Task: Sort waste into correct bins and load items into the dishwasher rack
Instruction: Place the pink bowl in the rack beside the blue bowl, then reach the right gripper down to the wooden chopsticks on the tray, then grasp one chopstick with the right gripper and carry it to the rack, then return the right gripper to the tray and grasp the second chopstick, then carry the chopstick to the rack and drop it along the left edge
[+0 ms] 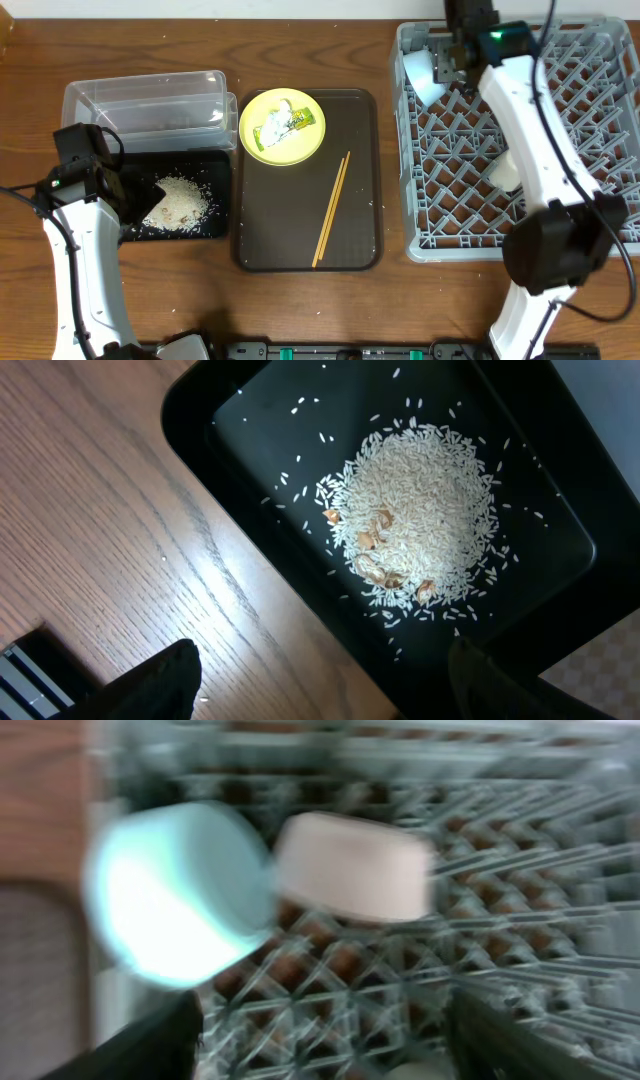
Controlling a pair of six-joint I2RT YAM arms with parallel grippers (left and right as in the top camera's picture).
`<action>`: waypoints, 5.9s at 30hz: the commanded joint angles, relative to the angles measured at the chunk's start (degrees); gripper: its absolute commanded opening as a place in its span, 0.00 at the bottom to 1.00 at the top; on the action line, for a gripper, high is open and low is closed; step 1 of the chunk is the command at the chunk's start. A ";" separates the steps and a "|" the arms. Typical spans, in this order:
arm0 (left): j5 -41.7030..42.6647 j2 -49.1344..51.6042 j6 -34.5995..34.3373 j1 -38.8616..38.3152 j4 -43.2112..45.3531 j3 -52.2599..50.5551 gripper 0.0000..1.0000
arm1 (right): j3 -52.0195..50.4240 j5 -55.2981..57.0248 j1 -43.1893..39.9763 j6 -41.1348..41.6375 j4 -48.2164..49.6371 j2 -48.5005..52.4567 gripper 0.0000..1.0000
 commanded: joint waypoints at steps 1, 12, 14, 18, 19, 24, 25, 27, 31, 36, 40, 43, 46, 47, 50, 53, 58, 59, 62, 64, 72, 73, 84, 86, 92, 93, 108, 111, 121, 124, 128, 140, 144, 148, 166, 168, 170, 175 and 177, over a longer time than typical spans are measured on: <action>-0.11 -0.63 -0.90 0.24 -0.31 0.15 0.82 | -0.02 -23.56 0.35 -4.59 -2.80 -2.25 0.85; -0.09 -0.63 -0.92 0.17 -0.35 0.15 0.82 | -5.55 -34.27 10.21 -1.29 -13.62 -1.36 0.82; -0.09 -0.63 -0.92 0.17 -0.35 0.15 0.82 | -8.44 -31.63 13.11 1.55 -12.72 -1.33 0.83; -0.09 -0.63 -0.92 0.17 -0.35 0.15 0.82 | -15.34 -26.34 18.23 9.70 -9.62 -1.33 0.83; -0.09 -0.63 -0.92 0.17 -0.35 0.15 0.82 | -17.33 -25.79 19.37 11.69 -8.31 -1.33 0.83; -0.09 -0.63 -0.92 0.17 -0.37 0.15 0.82 | -27.47 -24.98 23.61 20.11 1.40 -1.33 0.77; -0.09 -0.63 -0.92 0.20 -0.37 0.15 0.82 | -29.46 -24.98 24.24 20.87 3.93 -1.33 0.75; -0.09 -0.63 -0.92 0.20 -0.35 0.15 0.82 | -32.74 -24.96 25.27 22.27 8.52 -1.33 0.70; -0.09 -0.63 -0.92 0.20 -0.37 0.15 0.82 | -37.64 -23.93 27.61 24.76 15.74 -1.33 0.63; -0.09 -0.63 -0.92 0.20 -0.37 0.15 0.82 | -39.74 -16.63 30.67 28.83 16.65 -1.33 0.59; -0.09 -0.63 -0.94 0.17 -0.37 0.15 0.82 | -41.00 -14.51 31.67 29.51 16.98 -1.33 0.57; -0.09 -0.63 -0.92 0.20 -0.37 0.15 0.82 | -42.49 -14.49 31.82 30.14 17.55 -1.33 0.57; -0.09 -0.63 -0.92 0.20 -0.37 0.15 0.82 | -43.76 -14.40 31.85 31.28 17.88 -1.33 0.54; -0.09 -0.63 -0.92 0.20 -0.37 0.15 0.82 | -44.13 -13.99 31.82 31.78 17.84 -1.33 0.53; -0.09 -0.63 -0.92 0.20 -0.37 0.15 0.82 | -44.72 -12.52 31.78 32.54 17.55 -1.33 0.53; -0.09 -0.63 -0.92 0.20 -0.37 0.15 0.82 | -44.81 -12.39 31.65 32.54 17.31 -1.33 0.53; -0.09 -0.63 -0.92 0.20 -0.37 0.15 0.82 | -44.81 -12.41 31.61 32.50 17.35 -1.33 0.20; -0.09 -0.63 -0.92 0.20 -0.37 0.15 0.82 | -44.81 -12.44 31.61 32.50 17.35 -1.33 0.18; -0.09 -0.63 -0.92 0.20 -0.37 0.15 0.82 | -44.78 -12.48 31.50 32.52 17.35 -1.36 0.07; -0.09 -0.63 -0.92 0.20 -0.37 0.15 0.82 | -44.68 -12.59 31.17 32.50 17.27 -1.49 0.01; -0.09 -0.63 -0.92 0.20 -0.37 0.15 0.82 | -41.09 -12.61 26.64 27.69 15.76 -6.40 0.01; -0.09 -0.63 -0.92 0.20 -0.35 0.15 0.82 | -40.37 -12.61 25.83 26.47 15.52 -7.76 0.01; -0.09 -0.63 -0.92 0.20 -0.35 0.15 0.82 | -37.68 -12.57 13.81 14.03 11.91 -22.73 0.01; -0.09 -0.63 -0.92 0.20 -0.35 0.15 0.82 | -37.70 -12.59 11.43 12.79 10.19 -22.80 0.01; -0.09 -0.63 -0.92 0.20 -0.33 0.15 0.82 | -39.08 -12.39 6.71 10.73 6.45 -20.33 0.01; -0.09 -0.63 -0.92 0.20 -0.35 0.15 0.82 | -39.28 -12.37 6.54 10.34 6.38 -19.82 0.01; -0.09 -0.63 -0.92 0.20 -0.35 0.15 0.82 | -35.93 -15.54 7.98 8.55 10.82 -20.26 0.49; -0.09 -0.63 -0.92 0.20 -0.35 0.15 0.82 | -35.69 -19.82 10.03 7.82 14.40 -20.65 0.56; -0.09 -0.63 -0.92 0.20 -0.35 0.15 0.82 | -35.78 -20.94 22.88 13.68 16.44 -13.18 0.64; -0.09 -0.63 -0.92 0.20 -0.35 0.15 0.82 | -35.78 -20.96 25.86 18.29 15.87 -9.11 0.64; -0.09 -0.63 -0.92 0.20 -0.35 0.15 0.82 | -35.78 -20.92 29.22 21.44 16.00 -4.28 0.64; -0.09 -0.63 -0.92 0.20 -0.35 0.15 0.82 | -35.78 -18.45 32.20 26.49 15.10 5.20 0.33; -0.09 -0.63 -0.92 0.20 -0.35 0.15 0.82 | -35.71 -16.17 31.10 27.12 14.95 4.50 0.14; -0.09 -0.63 -0.92 0.20 -0.35 0.15 0.82 | -35.67 -16.20 28.65 27.08 14.91 3.10 0.01; -0.09 -0.63 -0.94 0.20 -0.35 0.15 0.82 | -33.40 -15.98 10.27 10.21 9.31 -21.20 0.01; -0.07 -0.63 -0.94 0.20 -0.35 0.15 0.82 | -33.81 -15.96 8.15 8.81 7.19 -20.87 0.01; -0.09 -0.63 -0.94 0.20 -0.35 0.15 0.82 | -34.60 -15.98 6.36 8.41 5.62 -20.06 0.02; -0.07 -0.63 -0.94 0.20 -0.35 0.15 0.82 | -36.13 -15.78 4.35 7.13 4.33 -16.68 0.01; -0.07 -0.61 -0.94 0.20 -0.35 0.15 0.82 | -36.44 -15.72 4.35 7.10 4.48 -15.23 0.02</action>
